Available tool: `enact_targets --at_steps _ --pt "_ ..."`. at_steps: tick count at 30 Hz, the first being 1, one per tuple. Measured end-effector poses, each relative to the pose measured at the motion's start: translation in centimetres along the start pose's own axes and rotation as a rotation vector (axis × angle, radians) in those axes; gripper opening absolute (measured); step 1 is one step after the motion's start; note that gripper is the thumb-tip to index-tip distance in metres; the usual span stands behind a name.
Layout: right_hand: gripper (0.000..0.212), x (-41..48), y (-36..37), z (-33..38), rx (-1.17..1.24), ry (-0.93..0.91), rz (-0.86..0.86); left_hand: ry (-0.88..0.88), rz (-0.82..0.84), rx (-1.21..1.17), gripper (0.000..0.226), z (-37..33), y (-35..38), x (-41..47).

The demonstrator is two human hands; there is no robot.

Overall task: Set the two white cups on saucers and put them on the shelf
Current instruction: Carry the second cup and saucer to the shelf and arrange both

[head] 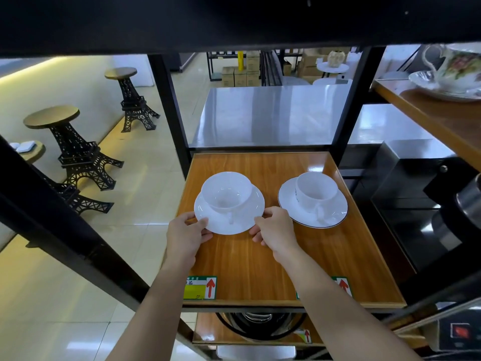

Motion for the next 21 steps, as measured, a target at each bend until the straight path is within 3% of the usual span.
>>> enact_targets --at_steps 21 --pt "0.028 -1.2 0.1 0.2 0.029 -0.009 0.042 0.017 0.022 0.039 0.045 -0.1 0.0 0.1"
Point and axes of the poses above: each hand's wrist, its own x-axis towards the middle knuckle, its own y-axis out of the palm, z = x × y, the point moved 9 cm from there along x, towards the middle knuckle, and after that the axes turned 13 degrees about z, right-handed, at the moved point
